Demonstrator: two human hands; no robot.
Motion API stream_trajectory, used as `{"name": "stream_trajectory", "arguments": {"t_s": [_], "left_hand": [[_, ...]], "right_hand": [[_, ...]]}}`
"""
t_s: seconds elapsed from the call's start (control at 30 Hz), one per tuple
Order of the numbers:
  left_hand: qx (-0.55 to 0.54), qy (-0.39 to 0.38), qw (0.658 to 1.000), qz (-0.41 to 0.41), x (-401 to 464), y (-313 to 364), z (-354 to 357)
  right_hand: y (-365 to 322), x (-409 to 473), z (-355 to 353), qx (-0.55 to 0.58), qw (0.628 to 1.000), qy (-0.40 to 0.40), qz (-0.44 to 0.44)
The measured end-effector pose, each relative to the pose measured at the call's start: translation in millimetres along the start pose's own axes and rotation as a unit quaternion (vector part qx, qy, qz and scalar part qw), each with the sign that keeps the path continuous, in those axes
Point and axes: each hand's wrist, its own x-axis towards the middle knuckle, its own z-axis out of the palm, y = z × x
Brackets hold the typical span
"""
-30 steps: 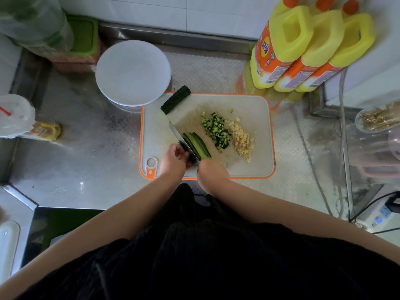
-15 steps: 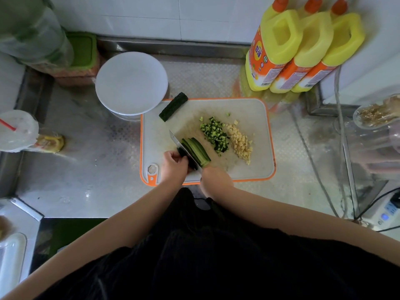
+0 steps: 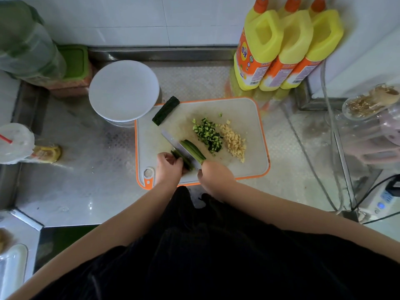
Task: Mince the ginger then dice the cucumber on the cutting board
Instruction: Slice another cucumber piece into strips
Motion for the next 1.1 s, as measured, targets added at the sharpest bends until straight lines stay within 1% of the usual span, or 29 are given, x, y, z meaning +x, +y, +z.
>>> {"name": "stream_trajectory", "arguments": {"t_s": [0.07, 0.13, 0.17, 0.23, 0.33, 0.4, 0.47, 0.53, 0.67, 0.8, 0.87, 0.93, 1.0, 1.03, 1.1], "left_hand": [[0.035, 0.000, 0.999, 0.026, 0.3, -0.6, -2.4], [0.092, -0.013, 0.993, 0.071, 2.6, -2.3, -7.8], [0.131, -0.022, 0.986, 0.098, 4.6, -2.3, -11.2], [0.229, -0.040, 0.962, 0.147, 7.8, 1.5, -17.8], [0.369, -0.095, 0.901, 0.208, 14.5, 13.9, -24.8], [0.447, -0.126, 0.849, 0.251, 20.7, 20.3, -28.5], [0.517, -0.132, 0.788, 0.308, 26.8, 22.9, -31.1], [0.551, -0.120, 0.742, 0.363, 31.0, 24.3, -32.3], [0.573, -0.091, 0.687, 0.438, 33.3, 25.4, -33.5], [0.609, -0.074, 0.628, 0.478, 40.5, 21.6, -36.1], [0.614, -0.068, 0.624, 0.478, 41.4, 19.8, -38.2], [0.610, -0.070, 0.634, 0.470, 39.3, 19.2, -41.2], [0.622, -0.102, 0.643, 0.434, 36.6, 19.0, -45.2], [0.641, -0.124, 0.640, 0.406, 34.7, 19.8, -48.0], [0.679, -0.156, 0.617, 0.367, 32.0, 22.0, -53.5]], "right_hand": [[2.2, -1.6, -6.5, 0.024, 1.000, 0.014, 0.003], [6.2, -2.9, -12.2, 0.045, 0.999, 0.030, 0.008], [8.9, -3.1, -14.7, 0.063, 0.997, 0.041, 0.014], [15.9, -2.6, -17.5, 0.118, 0.990, 0.066, 0.032], [26.3, -1.9, -19.3, 0.174, 0.980, 0.081, 0.061], [32.2, -2.0, -18.4, 0.189, 0.976, 0.084, 0.072], [36.4, -2.8, -16.0, 0.182, 0.977, 0.080, 0.076], [39.6, -3.2, -12.9, 0.170, 0.980, 0.074, 0.079], [44.6, -1.0, -10.6, 0.147, 0.984, 0.070, 0.073], [46.3, 1.1, -6.4, 0.113, 0.990, 0.051, 0.065], [45.5, 2.9, -2.9, 0.096, 0.992, 0.040, 0.065], [44.6, 5.7, -1.9, 0.081, 0.994, 0.033, 0.063], [43.3, 8.5, -4.3, 0.075, 0.995, 0.029, 0.057], [41.8, 9.5, -6.0, 0.072, 0.996, 0.025, 0.051], [36.7, 12.1, -7.4, 0.050, 0.998, 0.008, 0.027]]}}
